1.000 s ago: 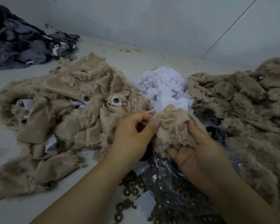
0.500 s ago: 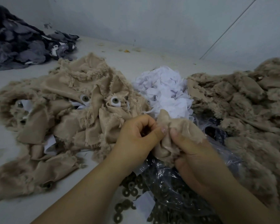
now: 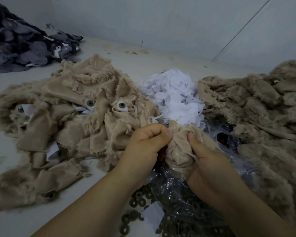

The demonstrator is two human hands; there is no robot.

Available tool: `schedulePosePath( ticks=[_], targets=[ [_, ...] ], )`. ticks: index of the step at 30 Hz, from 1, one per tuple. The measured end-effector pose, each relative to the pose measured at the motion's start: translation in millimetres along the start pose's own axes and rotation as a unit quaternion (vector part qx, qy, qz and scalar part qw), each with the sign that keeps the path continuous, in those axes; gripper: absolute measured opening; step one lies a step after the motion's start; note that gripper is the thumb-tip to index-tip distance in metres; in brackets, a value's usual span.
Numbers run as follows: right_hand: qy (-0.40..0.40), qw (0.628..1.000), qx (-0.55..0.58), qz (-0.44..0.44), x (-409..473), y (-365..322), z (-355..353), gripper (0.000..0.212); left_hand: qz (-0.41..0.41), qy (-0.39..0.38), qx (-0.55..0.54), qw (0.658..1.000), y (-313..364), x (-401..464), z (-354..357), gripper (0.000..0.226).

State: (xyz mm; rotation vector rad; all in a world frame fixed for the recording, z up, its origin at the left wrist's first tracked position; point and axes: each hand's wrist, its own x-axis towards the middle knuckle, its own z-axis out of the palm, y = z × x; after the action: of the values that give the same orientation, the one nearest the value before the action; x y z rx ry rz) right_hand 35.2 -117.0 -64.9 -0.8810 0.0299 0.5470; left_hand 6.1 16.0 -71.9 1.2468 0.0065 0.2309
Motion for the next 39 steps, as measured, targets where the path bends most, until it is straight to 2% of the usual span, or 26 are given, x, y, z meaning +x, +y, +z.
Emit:
schedulePosePath(
  ticks=[3,6,13,19,23,27,35,39],
  targets=[
    [-0.042,0.999,-0.012,-0.025,-3.8,-0.4,2.2,0.047,0.016,-0.004,-0.003,1.000,1.6,-0.8,0.9,0.038],
    [-0.075,0.996,-0.033,-0.044,-7.0,-0.4,3.5,0.033,0.022,-0.004,-0.003,1.000,2.7,-1.3,1.4,0.039],
    [0.014,0.992,-0.115,-0.046,-8.7,2.0,1.6,0.045,0.078,0.005,0.097,0.992,3.4,-4.2,4.7,0.041],
    [0.028,0.998,-0.047,-0.042,-9.9,3.1,5.8,0.047,0.055,0.051,0.026,0.997,-0.1,-3.9,2.5,0.031],
    [0.016,0.999,-0.018,-0.028,-9.3,1.9,7.4,0.048,0.049,0.057,0.005,0.997,-1.3,-2.7,3.7,0.041],
    [0.001,1.000,-0.015,-0.013,-9.9,0.2,7.1,0.049,0.063,0.053,0.009,0.997,-1.2,-2.3,3.7,0.039],
    [0.007,0.999,-0.025,-0.021,-10.2,-1.4,7.0,0.049,0.096,0.038,0.065,0.993,-0.4,-1.3,1.4,0.034],
    [0.012,1.000,-0.001,-0.005,-7.7,-5.1,3.3,0.046,0.096,-0.011,0.137,0.986,-0.1,-2.0,-0.1,0.015]
  ],
)
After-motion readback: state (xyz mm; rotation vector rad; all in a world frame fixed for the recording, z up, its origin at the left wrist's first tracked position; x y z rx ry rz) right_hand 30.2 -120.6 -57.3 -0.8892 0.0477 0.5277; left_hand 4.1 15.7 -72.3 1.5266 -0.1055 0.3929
